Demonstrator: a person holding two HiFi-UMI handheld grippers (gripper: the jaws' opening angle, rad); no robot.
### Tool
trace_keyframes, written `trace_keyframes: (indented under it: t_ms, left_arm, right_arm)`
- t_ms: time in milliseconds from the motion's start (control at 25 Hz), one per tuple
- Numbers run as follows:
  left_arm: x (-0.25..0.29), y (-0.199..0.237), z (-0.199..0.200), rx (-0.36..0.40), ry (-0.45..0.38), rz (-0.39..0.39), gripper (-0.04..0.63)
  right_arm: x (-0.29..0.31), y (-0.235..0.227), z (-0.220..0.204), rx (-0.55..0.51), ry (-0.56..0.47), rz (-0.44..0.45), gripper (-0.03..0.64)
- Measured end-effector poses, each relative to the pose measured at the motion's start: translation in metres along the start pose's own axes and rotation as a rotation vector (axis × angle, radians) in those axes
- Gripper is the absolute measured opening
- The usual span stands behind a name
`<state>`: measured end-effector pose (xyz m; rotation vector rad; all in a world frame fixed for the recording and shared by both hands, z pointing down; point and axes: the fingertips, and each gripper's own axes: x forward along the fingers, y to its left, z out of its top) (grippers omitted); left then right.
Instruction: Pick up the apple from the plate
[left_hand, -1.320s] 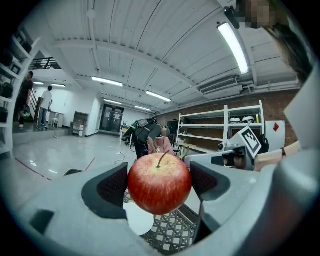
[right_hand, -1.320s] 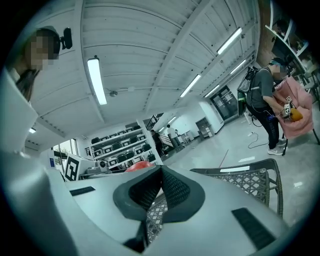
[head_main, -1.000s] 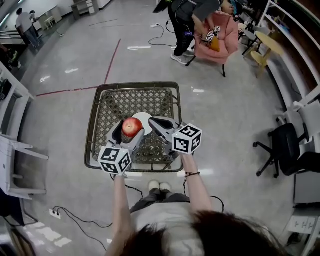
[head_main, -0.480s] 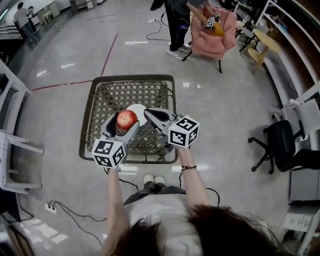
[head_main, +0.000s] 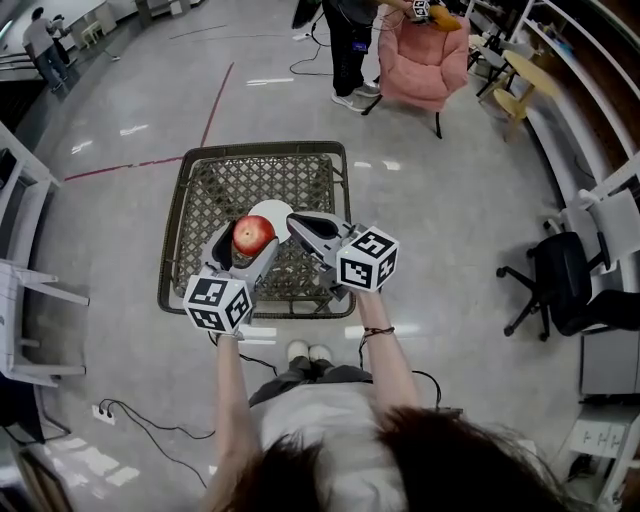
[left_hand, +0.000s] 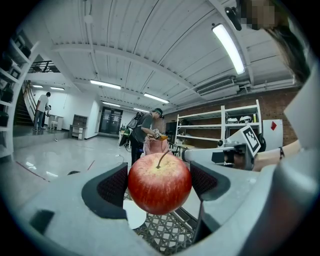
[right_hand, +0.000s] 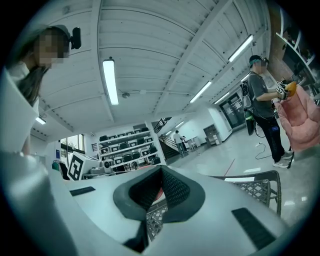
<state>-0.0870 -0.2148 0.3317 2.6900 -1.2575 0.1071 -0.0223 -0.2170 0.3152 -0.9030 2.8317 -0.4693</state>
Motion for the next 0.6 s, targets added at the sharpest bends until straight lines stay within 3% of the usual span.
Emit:
trace_keyframes:
  t_ms: [600]
  left_arm:
    - [-0.0068,-0.0046,-0.0055,-0.004,0.005,-0.013,0.391]
  right_arm:
    - [-0.0041,0.0065,-0.0025,0.006,-0.004,-0.001,0.009]
